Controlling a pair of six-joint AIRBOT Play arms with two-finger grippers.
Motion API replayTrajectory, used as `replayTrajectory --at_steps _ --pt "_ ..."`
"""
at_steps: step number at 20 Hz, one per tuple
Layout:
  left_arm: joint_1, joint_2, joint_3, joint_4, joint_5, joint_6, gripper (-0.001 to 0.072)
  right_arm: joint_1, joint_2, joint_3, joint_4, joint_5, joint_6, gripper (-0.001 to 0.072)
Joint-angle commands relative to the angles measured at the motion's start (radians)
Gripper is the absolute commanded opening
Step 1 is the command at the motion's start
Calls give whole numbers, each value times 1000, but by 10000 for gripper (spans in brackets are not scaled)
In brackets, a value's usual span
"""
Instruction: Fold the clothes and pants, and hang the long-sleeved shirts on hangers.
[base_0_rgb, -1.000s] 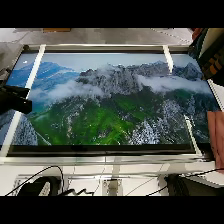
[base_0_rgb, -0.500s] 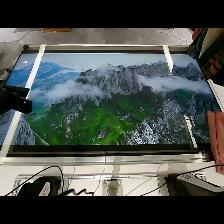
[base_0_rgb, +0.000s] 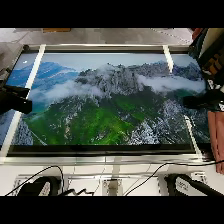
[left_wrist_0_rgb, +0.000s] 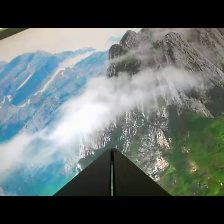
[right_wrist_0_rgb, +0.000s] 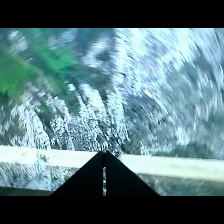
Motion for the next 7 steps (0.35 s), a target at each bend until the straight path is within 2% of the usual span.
replayTrajectory --at_steps 1,7 --pt "-1 0 1 0 0 0 10 132 30 14 -72 -5 -43 20" --pt "-1 0 1 0 0 0 10 130 33 14 -58 -11 -43 20"
